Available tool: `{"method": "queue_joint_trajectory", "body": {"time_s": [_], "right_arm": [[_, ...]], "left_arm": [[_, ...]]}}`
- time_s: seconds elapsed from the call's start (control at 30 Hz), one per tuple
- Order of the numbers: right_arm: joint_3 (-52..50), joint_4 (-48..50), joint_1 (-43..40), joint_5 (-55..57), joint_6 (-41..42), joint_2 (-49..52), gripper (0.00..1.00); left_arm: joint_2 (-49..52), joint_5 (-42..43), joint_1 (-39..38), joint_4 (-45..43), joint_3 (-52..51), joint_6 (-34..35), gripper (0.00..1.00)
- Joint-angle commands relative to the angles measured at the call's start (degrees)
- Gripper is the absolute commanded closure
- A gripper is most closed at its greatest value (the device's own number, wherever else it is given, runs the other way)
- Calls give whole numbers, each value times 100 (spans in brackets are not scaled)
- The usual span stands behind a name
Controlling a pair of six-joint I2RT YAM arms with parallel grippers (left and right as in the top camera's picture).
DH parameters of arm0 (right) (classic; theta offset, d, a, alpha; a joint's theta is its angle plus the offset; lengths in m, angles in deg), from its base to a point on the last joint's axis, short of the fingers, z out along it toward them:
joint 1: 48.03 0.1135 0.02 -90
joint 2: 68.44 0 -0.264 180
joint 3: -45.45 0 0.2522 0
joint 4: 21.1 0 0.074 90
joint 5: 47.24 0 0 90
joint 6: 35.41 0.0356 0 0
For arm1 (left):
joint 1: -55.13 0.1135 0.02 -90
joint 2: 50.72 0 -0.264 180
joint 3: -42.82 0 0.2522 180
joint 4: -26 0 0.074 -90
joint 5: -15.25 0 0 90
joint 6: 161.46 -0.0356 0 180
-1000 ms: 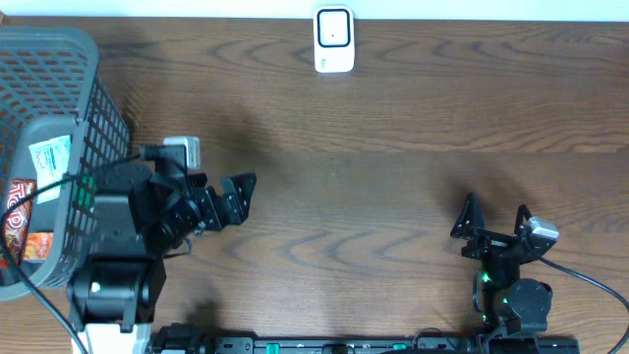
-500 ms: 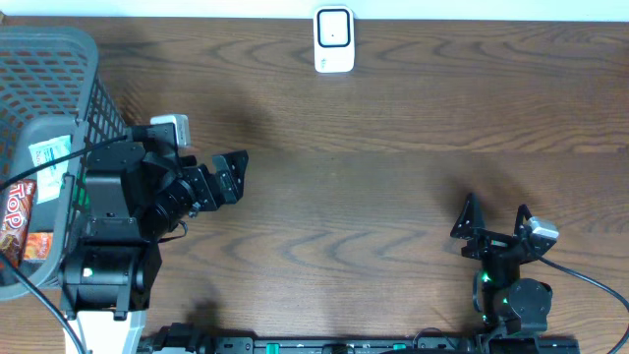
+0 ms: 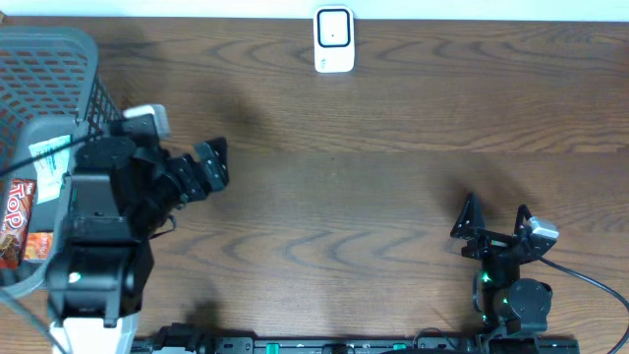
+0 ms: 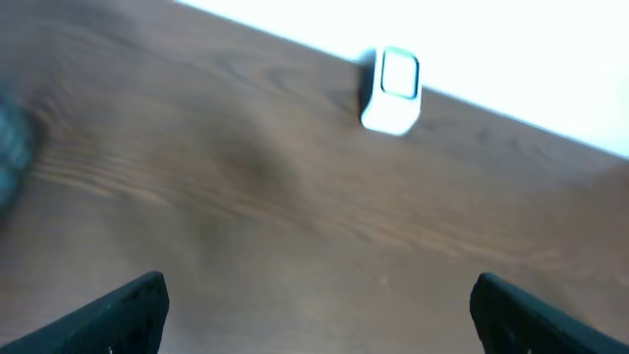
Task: Scan the item barcode
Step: 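Raise the left gripper and move it over the grey basket, then lower the left gripper into the basket and grasp the green-lidded jar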
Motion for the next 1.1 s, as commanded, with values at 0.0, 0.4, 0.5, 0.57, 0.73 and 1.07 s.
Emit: {"method": "queue_joint_trajectory", "body": {"time_s": [0.0, 0.4, 0.5, 0.57, 0.73, 1.07], "right_arm": [[-7, -20, 37, 90, 37, -31, 1], [-7, -20, 37, 90, 37, -31, 1], [-7, -20, 37, 90, 37, -31, 1], [-7, -20, 37, 90, 37, -31, 1], [-7, -20, 37, 90, 37, -31, 1], [-7, -20, 37, 90, 37, -31, 1]], "left_arm": [[55, -817, 35, 273, 802, 28, 2], [1364, -2527, 949, 2312, 3845, 151, 2], [1790, -2524, 1676, 2638, 4478, 472, 2], [2035, -2522, 2144, 2828, 4712, 883, 2], [2511, -2524, 3001, 3104, 4798, 1657, 2], [3189, -2524, 3167, 3491, 4793, 1827, 2]]}}
